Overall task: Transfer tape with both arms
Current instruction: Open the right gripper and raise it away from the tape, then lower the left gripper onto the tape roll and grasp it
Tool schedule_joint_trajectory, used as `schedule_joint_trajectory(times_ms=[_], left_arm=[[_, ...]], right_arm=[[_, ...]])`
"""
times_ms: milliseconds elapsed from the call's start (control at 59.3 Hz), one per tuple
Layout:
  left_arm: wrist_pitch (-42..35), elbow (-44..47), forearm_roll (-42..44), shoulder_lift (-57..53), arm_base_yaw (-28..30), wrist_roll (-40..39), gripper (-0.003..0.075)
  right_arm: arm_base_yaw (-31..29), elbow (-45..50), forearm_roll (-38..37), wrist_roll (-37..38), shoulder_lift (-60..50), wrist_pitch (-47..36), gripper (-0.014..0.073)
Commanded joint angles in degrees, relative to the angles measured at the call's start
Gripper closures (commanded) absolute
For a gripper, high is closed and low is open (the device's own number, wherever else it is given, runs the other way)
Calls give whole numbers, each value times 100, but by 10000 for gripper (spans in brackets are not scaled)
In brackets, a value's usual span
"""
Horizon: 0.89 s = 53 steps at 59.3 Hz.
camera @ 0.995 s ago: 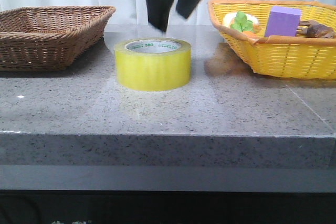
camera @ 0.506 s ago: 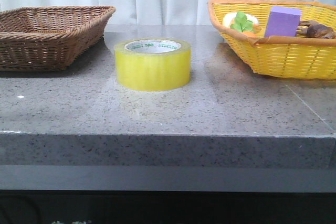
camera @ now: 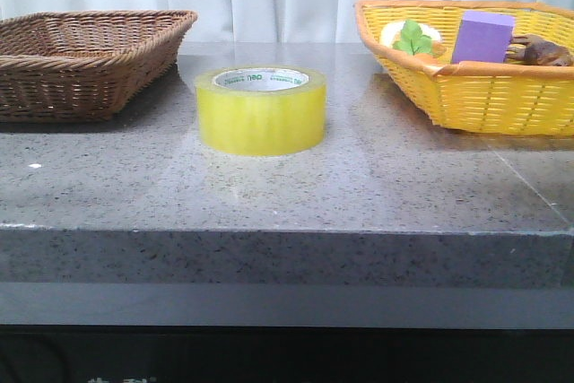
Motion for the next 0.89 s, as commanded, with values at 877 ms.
schedule_joint_trajectory(times_ms=[877], left_arm=[[3675,-4058,744,3365,-35,6,208]], right_arm=[[-25,609,28,-17,-1621,96,106]])
